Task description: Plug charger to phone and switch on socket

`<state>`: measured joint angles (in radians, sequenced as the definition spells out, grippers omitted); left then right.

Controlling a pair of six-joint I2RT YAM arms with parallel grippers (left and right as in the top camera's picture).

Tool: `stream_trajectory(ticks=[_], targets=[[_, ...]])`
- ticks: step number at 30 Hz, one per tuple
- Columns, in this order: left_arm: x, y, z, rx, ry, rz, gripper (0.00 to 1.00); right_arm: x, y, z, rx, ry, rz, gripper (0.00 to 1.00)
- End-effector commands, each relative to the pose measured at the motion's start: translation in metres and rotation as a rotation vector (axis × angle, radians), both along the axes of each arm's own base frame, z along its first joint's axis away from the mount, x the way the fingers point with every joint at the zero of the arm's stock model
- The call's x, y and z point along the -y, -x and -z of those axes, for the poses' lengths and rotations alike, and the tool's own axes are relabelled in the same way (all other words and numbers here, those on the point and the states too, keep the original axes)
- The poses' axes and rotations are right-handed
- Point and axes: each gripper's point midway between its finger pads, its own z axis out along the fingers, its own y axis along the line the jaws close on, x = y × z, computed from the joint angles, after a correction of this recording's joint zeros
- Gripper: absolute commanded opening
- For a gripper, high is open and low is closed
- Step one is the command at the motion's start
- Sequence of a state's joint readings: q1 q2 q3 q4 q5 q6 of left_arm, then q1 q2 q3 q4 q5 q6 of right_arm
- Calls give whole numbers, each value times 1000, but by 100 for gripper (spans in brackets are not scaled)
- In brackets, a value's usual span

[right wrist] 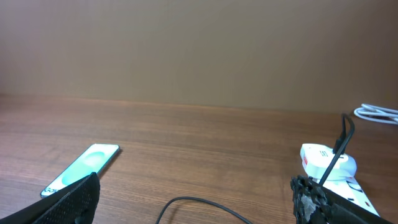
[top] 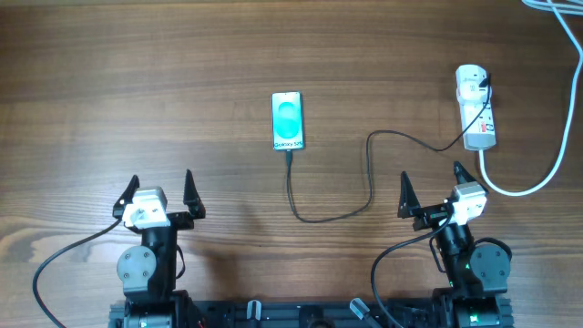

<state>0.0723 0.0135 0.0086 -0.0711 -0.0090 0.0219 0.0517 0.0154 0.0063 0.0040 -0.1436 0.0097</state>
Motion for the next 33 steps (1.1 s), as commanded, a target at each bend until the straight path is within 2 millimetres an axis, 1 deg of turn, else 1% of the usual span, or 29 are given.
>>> stream_trajectory(ticks=[1,2,3,4,8,33], targets=[[3,0,0,2,-15,19,100,6,0,-3,16,16,38,100],[3,0,0,2,-15,19,100,6,-1,-2,15,17,39,100],[3,0,0,2,-15,19,100,12,-1,-2,11,18,72,100],[3,0,0,2,-15,19,100,13,-1,-1,10,18,80,100],[3,0,0,2,-15,19,100,15,-2,-1,12,35,91,100],[3,0,0,2,-15,19,100,14,-2,-1,12,34,83,100]])
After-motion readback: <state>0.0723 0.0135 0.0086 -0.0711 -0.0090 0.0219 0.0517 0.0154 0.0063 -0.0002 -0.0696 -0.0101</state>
